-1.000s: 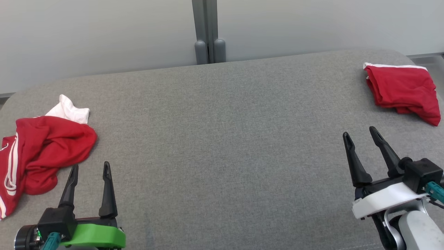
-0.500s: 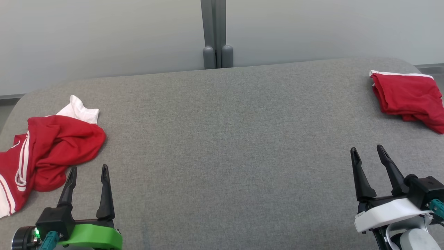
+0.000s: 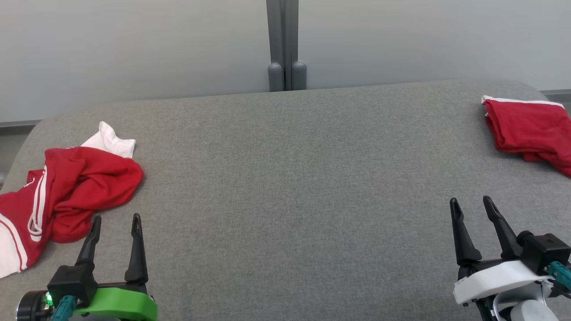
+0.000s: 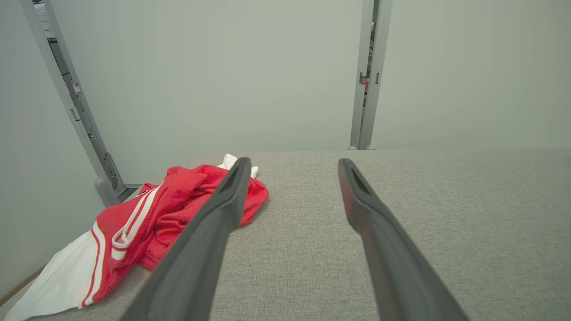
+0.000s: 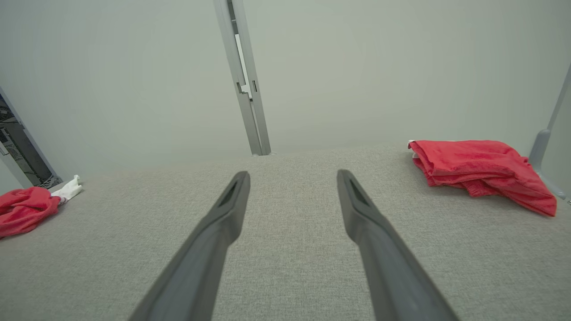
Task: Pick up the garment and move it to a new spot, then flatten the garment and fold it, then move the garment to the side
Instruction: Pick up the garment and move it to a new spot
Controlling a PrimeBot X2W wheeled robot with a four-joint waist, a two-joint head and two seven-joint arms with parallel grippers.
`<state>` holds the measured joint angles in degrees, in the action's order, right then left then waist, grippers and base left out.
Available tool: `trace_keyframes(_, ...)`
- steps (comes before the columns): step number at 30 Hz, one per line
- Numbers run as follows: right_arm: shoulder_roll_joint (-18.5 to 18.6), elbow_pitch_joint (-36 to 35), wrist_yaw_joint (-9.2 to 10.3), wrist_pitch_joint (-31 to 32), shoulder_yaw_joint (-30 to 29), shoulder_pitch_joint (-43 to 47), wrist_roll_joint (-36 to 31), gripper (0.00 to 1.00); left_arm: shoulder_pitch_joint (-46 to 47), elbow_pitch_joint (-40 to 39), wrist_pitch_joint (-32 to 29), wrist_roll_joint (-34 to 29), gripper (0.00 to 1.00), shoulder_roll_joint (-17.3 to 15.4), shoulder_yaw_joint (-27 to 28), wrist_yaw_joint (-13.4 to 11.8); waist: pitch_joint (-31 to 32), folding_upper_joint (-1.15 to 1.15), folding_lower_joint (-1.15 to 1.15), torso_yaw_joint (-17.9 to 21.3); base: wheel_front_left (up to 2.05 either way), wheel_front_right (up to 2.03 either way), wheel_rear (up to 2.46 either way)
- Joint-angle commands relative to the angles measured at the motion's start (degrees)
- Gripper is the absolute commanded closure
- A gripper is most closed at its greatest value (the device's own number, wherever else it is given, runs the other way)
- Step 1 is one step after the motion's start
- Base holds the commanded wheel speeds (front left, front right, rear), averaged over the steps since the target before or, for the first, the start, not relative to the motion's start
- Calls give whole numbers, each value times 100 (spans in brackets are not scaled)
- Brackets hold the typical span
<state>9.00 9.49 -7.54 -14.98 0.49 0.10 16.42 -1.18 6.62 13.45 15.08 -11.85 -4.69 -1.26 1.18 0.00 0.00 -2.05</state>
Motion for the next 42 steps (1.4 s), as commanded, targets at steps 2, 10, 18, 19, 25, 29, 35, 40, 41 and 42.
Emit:
trace_keyframes(2, -2, 38, 11, -17, 12, 7, -38, 0, 93, 33, 15, 74, 0, -60, -6, 14, 12, 0, 0, -16, 0, 0, 0)
trace_keyframes(10, 1, 86, 11, -20, 67, -30, -55, 0, 133, 77, 12, 108, 0, -93, -37, 27, 36, 0, 0, -44, 0, 0, 0)
trace_keyframes(18, 17, 105, 11, -22, 95, -38, -39, 0, 154, 98, 19, 131, 0, -121, -64, 16, 38, 0, 0, -64, 0, 0, 0)
trace_keyframes(19, 21, 106, 11, -23, 97, -39, -37, 0, 153, 98, 20, 124, 0, -124, -66, 13, 38, 0, 0, -65, 0, 0, 0)
trace_keyframes(25, 18, 127, 11, -23, 120, -29, -33, 0, 152, 102, 22, 145, 0, -137, -85, -19, 45, 0, 0, -70, 0, 0, 0)
trace_keyframes(29, 13, 133, 11, -24, 126, -34, -34, 0, 139, 94, 27, 156, 0, -156, -88, -38, 52, 0, 0, -68, 0, 0, 0)
trace_keyframes(35, 6, 119, 11, -25, 127, -14, -28, 0, 130, 82, 25, 181, 0, -188, -109, -59, 54, 0, 0, -93, 0, 0, 0)
trace_keyframes(40, -10, 113, 11, -26, 122, 3, -41, 0, 136, 72, 23, 196, 0, -218, -95, -83, 34, 0, 0, -168, 0, 0, 0)
trace_keyframes(41, -13, 106, 11, -25, 128, 4, -44, 0, 135, 70, 22, 201, 0, -228, -88, -89, 30, 0, 0, -191, 0, 0, 0)
trace_keyframes(42, -15, 102, 11, -25, 125, 8, -44, 0, 136, 68, 22, 205, 0, -235, -85, -87, 26, 0, 0, -218, 0, 0, 0)
